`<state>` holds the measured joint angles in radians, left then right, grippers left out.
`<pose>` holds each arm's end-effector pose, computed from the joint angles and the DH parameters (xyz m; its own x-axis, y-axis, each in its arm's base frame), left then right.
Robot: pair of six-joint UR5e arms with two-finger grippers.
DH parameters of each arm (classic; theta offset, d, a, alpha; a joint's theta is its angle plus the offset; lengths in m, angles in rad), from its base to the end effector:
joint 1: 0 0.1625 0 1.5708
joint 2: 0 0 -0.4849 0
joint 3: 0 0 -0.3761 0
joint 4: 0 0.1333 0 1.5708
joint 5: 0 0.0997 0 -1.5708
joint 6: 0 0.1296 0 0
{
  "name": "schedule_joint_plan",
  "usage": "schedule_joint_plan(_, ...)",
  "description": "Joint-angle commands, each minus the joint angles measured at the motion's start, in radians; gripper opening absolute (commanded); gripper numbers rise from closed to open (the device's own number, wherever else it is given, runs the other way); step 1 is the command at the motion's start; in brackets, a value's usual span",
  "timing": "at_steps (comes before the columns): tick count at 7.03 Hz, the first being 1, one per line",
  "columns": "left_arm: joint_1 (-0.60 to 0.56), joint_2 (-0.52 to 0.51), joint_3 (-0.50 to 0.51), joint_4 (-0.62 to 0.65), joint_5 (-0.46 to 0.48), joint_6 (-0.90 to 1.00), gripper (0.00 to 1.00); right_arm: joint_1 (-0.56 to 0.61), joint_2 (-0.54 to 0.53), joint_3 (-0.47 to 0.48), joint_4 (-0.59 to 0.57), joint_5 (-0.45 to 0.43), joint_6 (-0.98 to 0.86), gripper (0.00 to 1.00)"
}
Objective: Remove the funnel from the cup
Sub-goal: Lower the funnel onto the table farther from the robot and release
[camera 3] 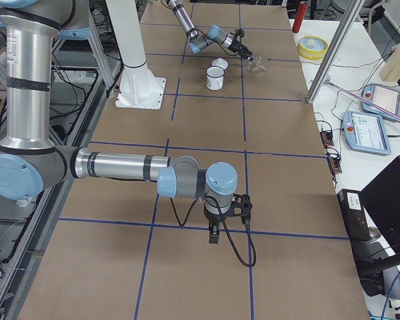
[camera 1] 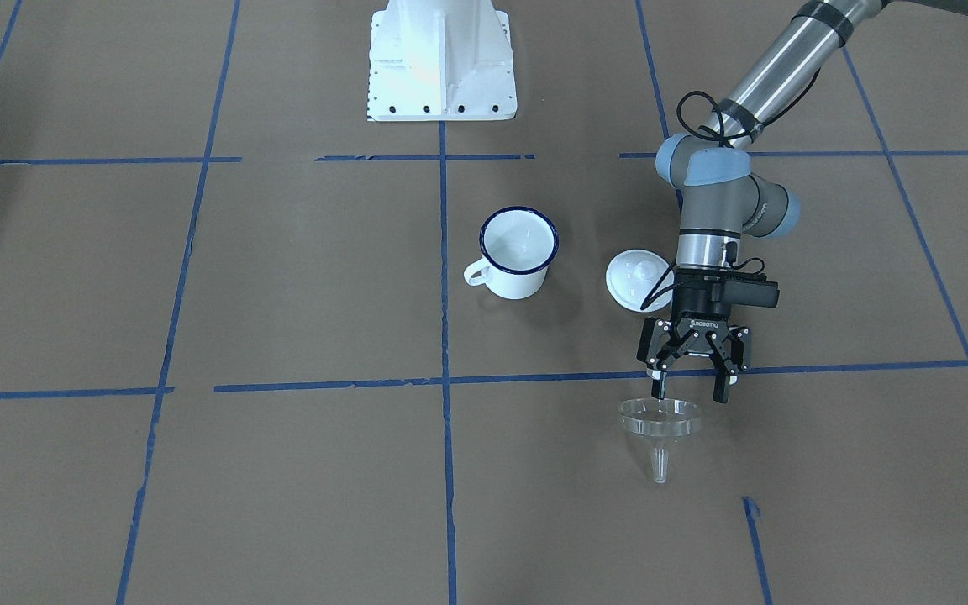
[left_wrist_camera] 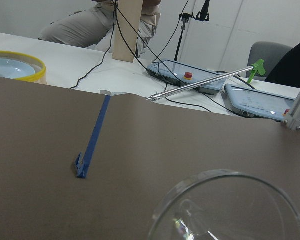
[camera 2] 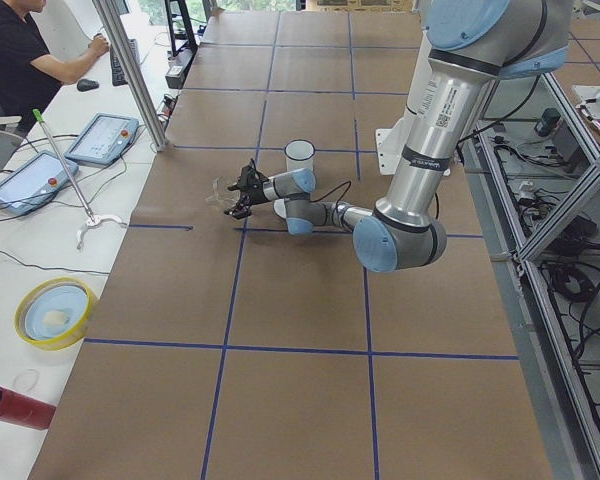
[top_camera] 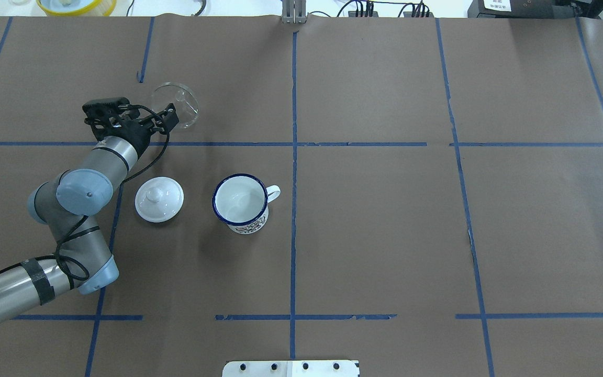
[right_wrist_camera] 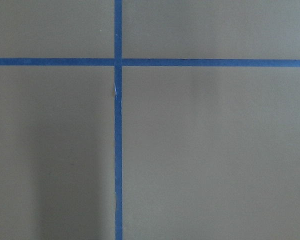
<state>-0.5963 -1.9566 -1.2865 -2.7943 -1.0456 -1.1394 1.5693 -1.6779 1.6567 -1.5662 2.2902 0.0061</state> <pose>0.4593 -0.5514 0.5042 0.5543 0.0610 -0.8301 0.7227 0.4594 0.5164 0.0473 -0.4223 0.7517 0.7522 0.0159 0.6587 -0.0031 0.9998 -0.0206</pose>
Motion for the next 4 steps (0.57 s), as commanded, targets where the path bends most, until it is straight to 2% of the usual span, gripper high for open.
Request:
schedule_joint_plan(1,-0.003,0.152,-0.183,0.007,-0.086,0.032,1.0,0.0,0.0,0.0,0.0,0.0,0.0,1.0)
schedule_joint_plan(2,-0.004,0.256,-0.294,0.009,-0.134,0.032,1.0,0.0,0.0,0.0,0.0,0.0,0.0,1.0)
schedule_joint_plan(3,-0.004,0.309,-0.362,0.034,-0.17,0.032,1.0,0.0,0.0,0.0,0.0,0.0,0.0,1.0)
schedule_joint_plan(4,-0.004,0.326,-0.425,0.123,-0.241,0.032,1.0,0.0,0.0,0.0,0.0,0.0,0.0,1.0)
